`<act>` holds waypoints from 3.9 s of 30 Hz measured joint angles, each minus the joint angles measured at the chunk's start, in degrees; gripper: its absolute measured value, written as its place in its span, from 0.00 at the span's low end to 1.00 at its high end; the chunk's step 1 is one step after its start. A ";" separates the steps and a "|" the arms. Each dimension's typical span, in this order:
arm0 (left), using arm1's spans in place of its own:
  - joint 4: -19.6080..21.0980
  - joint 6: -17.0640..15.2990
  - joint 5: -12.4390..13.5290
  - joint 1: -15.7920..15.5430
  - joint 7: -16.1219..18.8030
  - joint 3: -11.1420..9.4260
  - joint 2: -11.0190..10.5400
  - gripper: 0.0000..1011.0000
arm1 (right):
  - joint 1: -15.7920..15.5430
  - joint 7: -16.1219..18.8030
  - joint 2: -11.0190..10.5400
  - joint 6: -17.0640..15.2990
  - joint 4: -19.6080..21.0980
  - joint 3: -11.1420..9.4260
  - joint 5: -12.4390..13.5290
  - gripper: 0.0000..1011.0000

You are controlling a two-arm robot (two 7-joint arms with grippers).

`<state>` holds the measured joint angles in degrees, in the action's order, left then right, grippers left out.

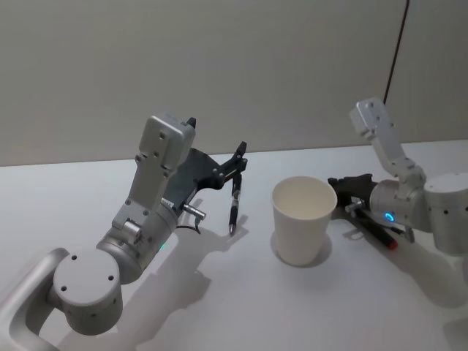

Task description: Place the pen into the pen holder.

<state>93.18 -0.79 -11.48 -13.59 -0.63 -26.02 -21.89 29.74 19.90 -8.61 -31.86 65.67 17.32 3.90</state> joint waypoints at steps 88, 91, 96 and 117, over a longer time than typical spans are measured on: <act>0.00 0.00 0.00 0.00 0.00 0.00 0.00 0.99 | 6.13 30.65 1.05 23.01 3.12 -1.42 24.48 0.16; 0.00 0.00 0.00 0.00 0.00 0.00 0.00 0.99 | 6.24 31.63 1.04 22.65 3.26 -1.35 25.40 0.16; 0.00 0.00 0.00 0.00 0.00 0.00 0.00 0.99 | 6.41 32.53 1.14 21.92 2.64 -0.89 26.00 0.16; 0.00 0.00 0.00 0.00 0.00 0.00 0.00 0.99 | 9.55 38.67 2.74 19.60 -8.21 1.01 27.69 0.16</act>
<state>93.18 -0.79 -11.48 -13.59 -0.63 -26.02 -21.89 39.30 58.57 -5.88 -12.26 57.45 18.33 31.59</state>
